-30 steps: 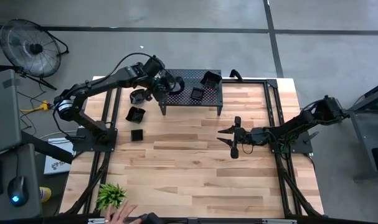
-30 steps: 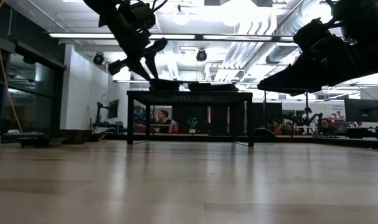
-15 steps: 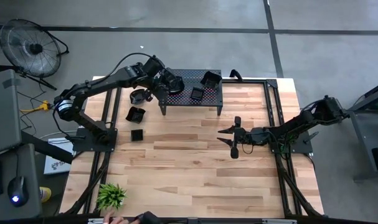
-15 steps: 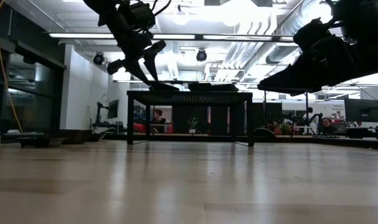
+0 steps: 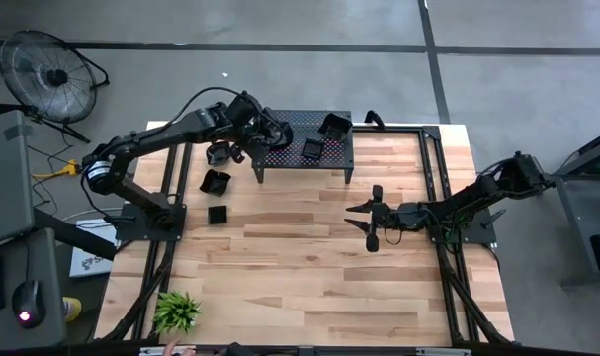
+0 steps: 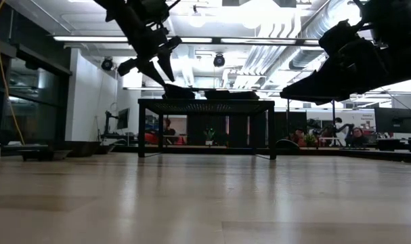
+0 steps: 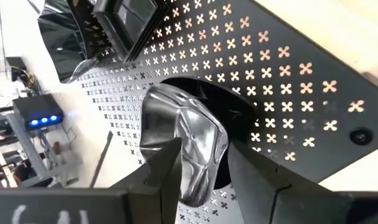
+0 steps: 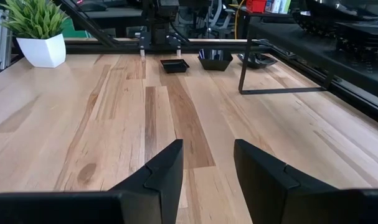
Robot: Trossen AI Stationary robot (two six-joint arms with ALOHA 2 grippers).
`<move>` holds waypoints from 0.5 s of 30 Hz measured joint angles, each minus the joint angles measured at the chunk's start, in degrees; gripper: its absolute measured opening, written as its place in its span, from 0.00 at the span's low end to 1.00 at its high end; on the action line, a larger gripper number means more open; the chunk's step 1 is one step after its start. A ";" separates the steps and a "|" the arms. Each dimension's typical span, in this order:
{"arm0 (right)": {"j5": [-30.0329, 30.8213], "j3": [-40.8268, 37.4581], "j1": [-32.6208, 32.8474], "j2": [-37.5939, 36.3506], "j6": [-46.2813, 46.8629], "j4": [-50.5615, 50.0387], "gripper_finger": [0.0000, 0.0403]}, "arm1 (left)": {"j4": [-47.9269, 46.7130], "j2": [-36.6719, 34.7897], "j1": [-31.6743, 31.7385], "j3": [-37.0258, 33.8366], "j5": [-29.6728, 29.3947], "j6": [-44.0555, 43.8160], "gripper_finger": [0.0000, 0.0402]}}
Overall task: Pick & Place Mini shaped plates
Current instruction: Stack the black leaf-shaped plate on top of the black leaf-shaped plate on the shelf
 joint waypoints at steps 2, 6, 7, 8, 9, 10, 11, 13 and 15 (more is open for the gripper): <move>-0.16 0.00 0.00 0.00 0.02 -0.07 0.34 | -0.10 -0.04 0.09 0.00 0.00 -0.76 0.31; -0.20 0.00 0.00 0.00 0.04 -0.33 0.34 | -0.53 -0.04 0.09 0.00 0.00 -0.80 0.31; -0.20 0.00 0.00 0.00 0.04 -0.33 0.34 | -0.58 -0.04 0.09 0.00 0.00 -0.81 0.31; -0.20 0.00 0.00 0.00 0.04 -0.33 0.34 | -0.58 -0.04 0.12 0.00 0.00 -0.96 0.31; -0.20 0.00 0.00 0.00 0.04 -0.35 0.34 | -0.53 -0.04 0.12 0.00 0.00 -1.47 0.31; -0.20 0.00 -0.01 0.00 0.04 -0.36 0.34 | -0.60 -0.04 0.12 0.00 0.00 -2.20 0.31; -0.20 0.00 0.00 0.00 0.04 -0.35 0.34 | -0.77 -0.04 0.12 0.00 0.02 -3.12 0.31; -0.20 0.00 0.00 0.00 0.04 -0.38 0.34 | -1.53 -0.04 0.12 0.00 -0.02 -3.83 0.33; -0.20 0.00 0.00 0.00 0.04 -0.38 0.34 | -1.68 -0.01 0.09 0.00 -0.02 -4.78 0.38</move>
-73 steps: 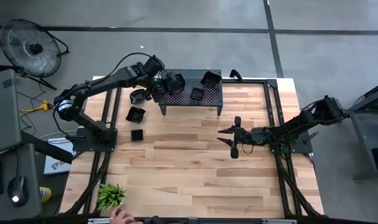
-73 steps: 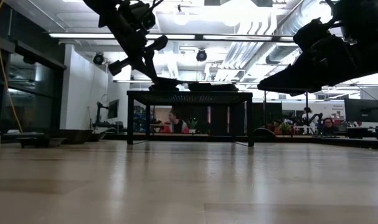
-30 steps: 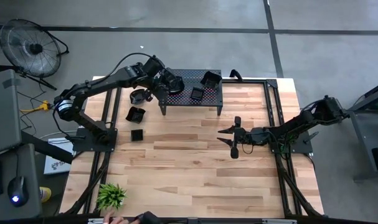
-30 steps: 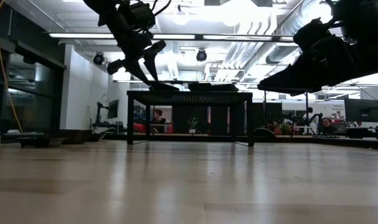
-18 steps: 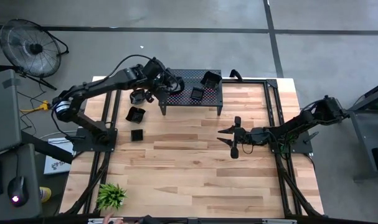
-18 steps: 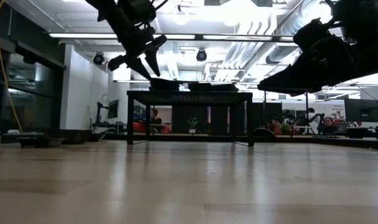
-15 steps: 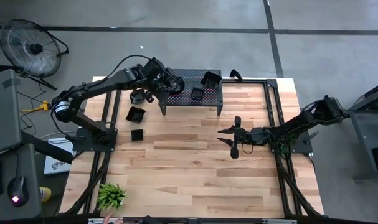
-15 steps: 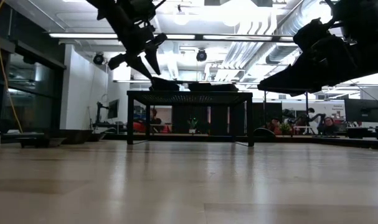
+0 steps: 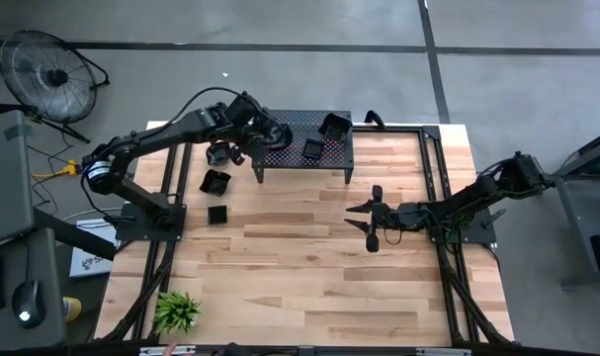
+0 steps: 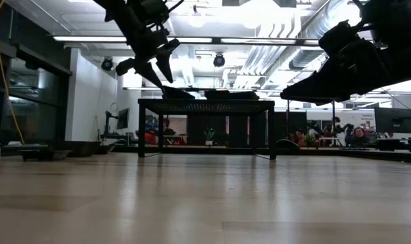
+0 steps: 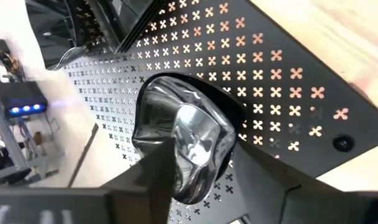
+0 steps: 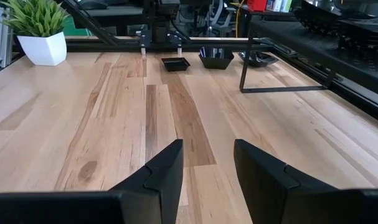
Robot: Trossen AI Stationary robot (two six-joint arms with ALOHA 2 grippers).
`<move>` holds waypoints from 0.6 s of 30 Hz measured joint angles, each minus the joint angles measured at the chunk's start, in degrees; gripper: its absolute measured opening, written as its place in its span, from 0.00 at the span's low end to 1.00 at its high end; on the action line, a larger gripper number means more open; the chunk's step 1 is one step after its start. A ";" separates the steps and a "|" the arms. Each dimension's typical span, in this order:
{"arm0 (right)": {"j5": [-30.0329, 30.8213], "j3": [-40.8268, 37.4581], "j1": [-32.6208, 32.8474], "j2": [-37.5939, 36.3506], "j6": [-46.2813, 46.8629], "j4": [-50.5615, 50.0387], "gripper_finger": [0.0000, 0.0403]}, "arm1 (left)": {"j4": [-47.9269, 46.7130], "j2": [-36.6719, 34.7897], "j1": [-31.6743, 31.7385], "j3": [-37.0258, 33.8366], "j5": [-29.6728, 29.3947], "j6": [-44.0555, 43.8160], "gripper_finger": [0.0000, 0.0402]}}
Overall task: Pick & Place Mini shaped plates
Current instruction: Stack the black leaf-shaped plate on top of the black leaf-shaped plate on the shelf, then stack the black square plate on top of the black square plate on the shelf
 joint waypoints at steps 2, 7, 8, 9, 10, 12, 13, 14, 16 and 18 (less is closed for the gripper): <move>0.00 0.00 -0.01 0.00 0.00 0.00 0.34 | 0.19 0.00 0.01 0.00 -0.02 -1.07 0.44; 0.00 0.00 0.00 -0.01 0.00 0.00 0.34 | 0.50 -0.16 0.02 0.00 1.84 -3.55 0.61; 0.00 0.00 -0.02 0.00 0.00 0.00 0.34 | 0.53 -0.25 0.01 0.00 2.64 -4.33 0.63; 0.00 0.00 -0.02 0.00 0.00 0.00 0.34 | 0.65 -0.32 -0.10 0.00 3.45 -4.85 0.66; 0.00 0.00 -0.01 0.00 0.00 -0.03 0.34 | 0.67 -0.35 -0.43 0.00 4.08 -5.07 0.68; 0.00 0.00 0.00 0.00 0.00 -0.02 0.34 | 0.71 -0.35 -0.84 0.00 3.84 -5.05 0.70; 0.00 0.00 0.00 0.00 0.00 -0.02 0.34 | 0.85 -0.34 -0.93 0.00 3.17 -5.08 0.71; 0.00 0.00 -0.02 0.00 0.00 -0.02 0.34 | 1.04 -0.35 -1.23 0.00 2.67 -5.42 0.71; 0.00 0.00 0.00 0.00 0.02 -0.02 0.34 | 0.84 -0.35 -1.83 0.00 0.83 -7.73 0.71; -0.02 0.00 0.00 0.00 0.49 -0.09 0.34 | -0.54 -0.67 -2.64 0.00 -2.02 -11.81 0.71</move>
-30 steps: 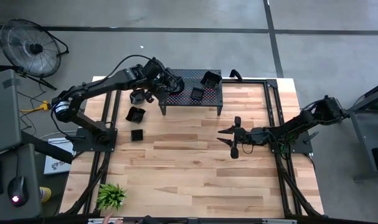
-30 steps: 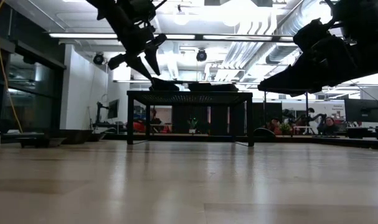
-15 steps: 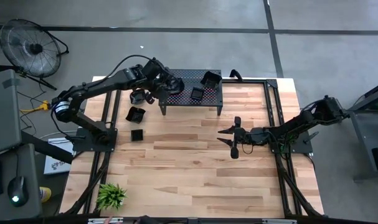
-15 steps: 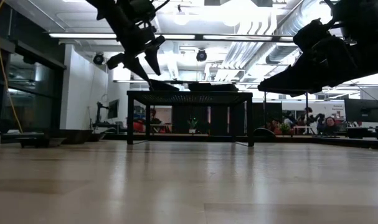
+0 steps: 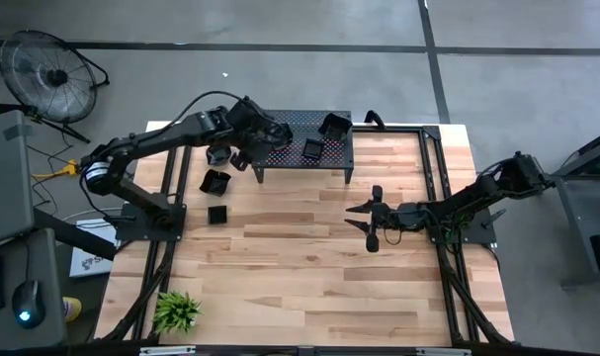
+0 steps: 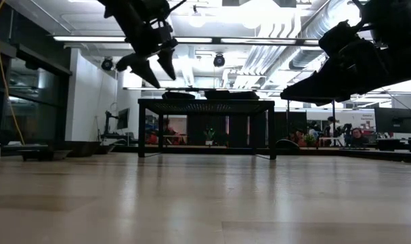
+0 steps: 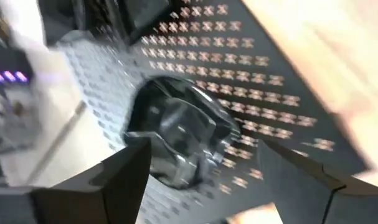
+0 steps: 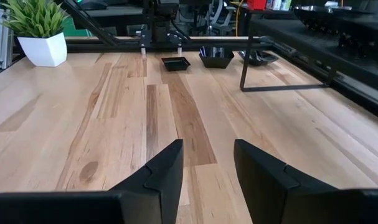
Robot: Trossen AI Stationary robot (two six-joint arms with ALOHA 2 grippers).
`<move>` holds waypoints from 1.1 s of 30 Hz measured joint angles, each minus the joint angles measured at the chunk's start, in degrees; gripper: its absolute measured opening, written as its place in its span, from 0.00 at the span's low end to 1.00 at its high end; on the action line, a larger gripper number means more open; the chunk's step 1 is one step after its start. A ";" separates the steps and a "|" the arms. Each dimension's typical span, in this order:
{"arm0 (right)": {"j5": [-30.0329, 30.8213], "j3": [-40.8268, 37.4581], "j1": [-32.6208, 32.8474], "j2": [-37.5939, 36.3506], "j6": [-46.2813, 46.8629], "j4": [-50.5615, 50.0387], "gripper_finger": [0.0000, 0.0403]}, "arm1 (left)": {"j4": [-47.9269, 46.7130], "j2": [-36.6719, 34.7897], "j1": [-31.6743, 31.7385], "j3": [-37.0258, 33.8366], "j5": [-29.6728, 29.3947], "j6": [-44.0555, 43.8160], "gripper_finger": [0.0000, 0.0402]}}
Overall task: Pick & Place Mini shaped plates
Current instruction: Stack the black square plate on top of the black square plate on the shelf
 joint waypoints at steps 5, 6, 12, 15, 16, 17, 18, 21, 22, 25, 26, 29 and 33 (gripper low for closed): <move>0.01 -0.02 -0.01 0.00 1.04 -1.68 0.34 | -8.50 -2.51 -1.84 0.00 -2.45 -9.39 0.71; 0.00 -0.02 0.00 0.00 1.04 -1.93 0.34 | -10.49 -3.01 -2.30 0.00 -2.37 -11.85 0.71; 0.02 -0.02 0.00 0.00 1.76 -2.07 0.34 | -23.36 -4.73 -7.38 0.00 0.04 -27.01 0.71; 0.02 -0.02 0.00 0.00 1.96 -2.06 0.34 | -27.58 -4.77 -12.74 -0.78 -3.30 -33.44 0.71; 0.02 -0.02 -0.01 0.00 2.26 -2.07 0.34 | -28.16 -4.77 -14.93 -1.53 -5.28 -35.37 0.71; 0.02 -0.02 0.00 0.00 2.53 -2.06 0.34 | -28.99 -4.73 -17.28 -2.31 -7.47 -37.48 0.71; 0.02 -0.02 0.00 0.00 2.81 -2.06 0.34 | -29.85 -4.70 -19.40 -3.17 -9.27 -39.57 0.71; -0.32 -0.02 -0.02 0.00 2.98 -2.07 0.34 | -30.24 -4.73 -26.15 -6.23 -14.00 -46.84 0.71; -0.45 -0.02 0.00 0.00 2.98 -2.08 0.34 | -29.69 -4.73 -28.27 -7.68 -14.96 -49.32 0.71; -0.57 -0.02 0.00 0.00 2.98 -2.08 0.34 | -27.12 -4.72 -34.48 -12.49 -16.66 -56.29 0.71; -0.59 -0.02 0.00 0.00 2.98 -2.08 0.34 | -26.09 -4.70 -36.38 -14.25 -16.69 -58.36 0.71; -0.59 -0.02 -0.01 0.00 2.98 -2.08 0.34 | -22.27 -4.70 -41.22 -19.99 -16.79 -64.92 0.71; -0.59 -0.02 0.00 0.00 2.98 -2.08 0.34 | -18.04 -4.70 -45.53 -26.09 -17.90 -74.77 0.71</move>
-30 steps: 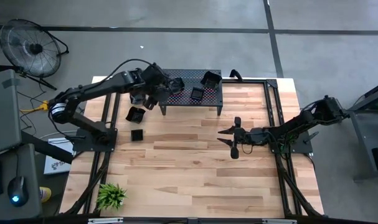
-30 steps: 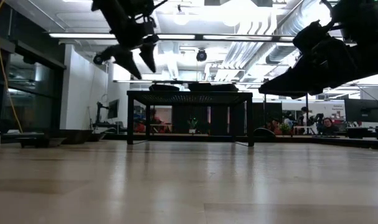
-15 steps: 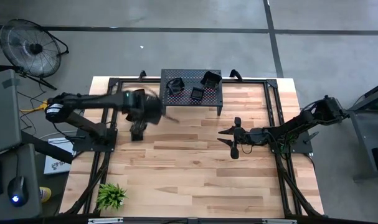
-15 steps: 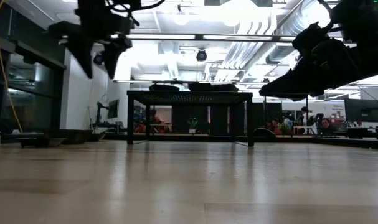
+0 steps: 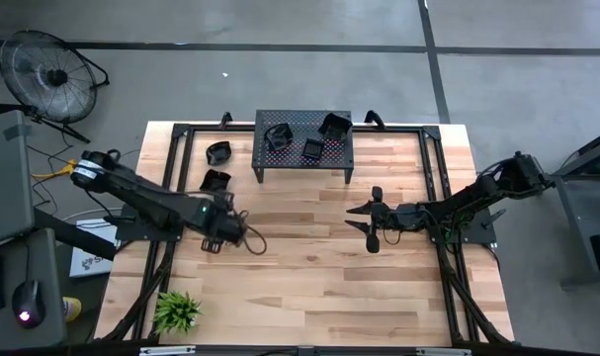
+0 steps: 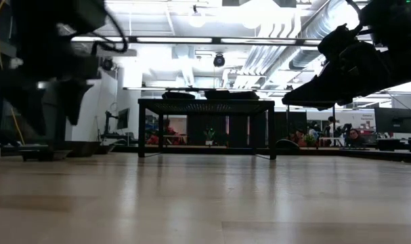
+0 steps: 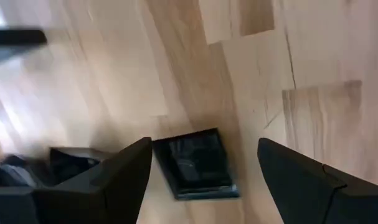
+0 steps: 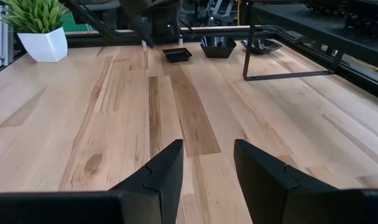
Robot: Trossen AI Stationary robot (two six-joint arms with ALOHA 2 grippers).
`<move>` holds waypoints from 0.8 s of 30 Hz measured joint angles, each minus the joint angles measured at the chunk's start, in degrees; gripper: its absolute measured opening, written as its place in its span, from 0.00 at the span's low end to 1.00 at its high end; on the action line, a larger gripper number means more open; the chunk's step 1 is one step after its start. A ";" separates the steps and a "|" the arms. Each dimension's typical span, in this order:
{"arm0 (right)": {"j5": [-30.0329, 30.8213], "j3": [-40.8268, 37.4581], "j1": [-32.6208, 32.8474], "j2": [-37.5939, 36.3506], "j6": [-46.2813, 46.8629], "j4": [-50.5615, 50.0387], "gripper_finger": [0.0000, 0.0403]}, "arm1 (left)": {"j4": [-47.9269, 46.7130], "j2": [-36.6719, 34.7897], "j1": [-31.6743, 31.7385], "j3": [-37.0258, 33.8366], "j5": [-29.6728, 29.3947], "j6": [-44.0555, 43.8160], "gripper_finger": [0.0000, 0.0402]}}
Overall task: Pick & Place Mini shaped plates
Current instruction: Stack the black square plate on top of the black square plate on the shelf
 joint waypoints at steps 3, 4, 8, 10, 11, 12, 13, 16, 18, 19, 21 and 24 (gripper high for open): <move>0.00 0.00 0.00 0.00 0.00 0.00 0.34 | 2.75 0.00 -2.30 -3.25 -2.32 -6.56 0.71; 0.00 0.00 0.00 0.00 0.00 0.02 0.34 | 3.35 0.00 -2.94 -4.12 -3.12 -8.25 0.71; 0.00 0.00 0.00 0.00 0.05 0.02 0.34 | 5.27 0.00 -4.83 -6.44 -4.92 -13.55 0.71; 0.00 0.00 0.00 0.00 0.57 0.02 0.34 | 5.84 0.00 -5.57 -7.43 -4.95 -15.70 0.71; 0.00 0.00 -0.02 0.00 0.77 0.02 0.34 | 6.17 0.00 -5.95 -7.79 -5.01 -16.96 0.71; -0.01 0.00 -0.02 0.00 0.82 0.01 0.34 | 6.23 0.00 -6.34 -8.16 -5.05 -17.91 0.71; 0.00 0.00 0.00 0.00 0.83 -0.02 0.34 | 6.18 0.00 -6.72 -8.66 -5.10 -18.63 0.71; -0.01 0.00 0.00 0.00 0.73 -0.14 0.34 | 6.29 0.02 -7.88 -10.21 -5.81 -20.94 0.71; 0.00 0.00 0.00 0.00 0.61 -0.33 0.34 | 6.38 0.02 -8.63 -11.26 -6.58 -22.74 0.71; -0.01 0.00 0.00 0.00 0.59 -0.35 0.34 | 6.45 0.02 -8.93 -11.78 -6.93 -23.36 0.71; -0.01 0.00 -0.01 0.00 0.57 -0.35 0.34 | 7.29 0.02 -8.96 -12.65 -7.35 -24.34 0.71; 0.00 0.00 0.00 0.00 0.45 -0.35 0.34 | 8.57 -0.04 -8.94 -13.58 -7.49 -24.62 0.71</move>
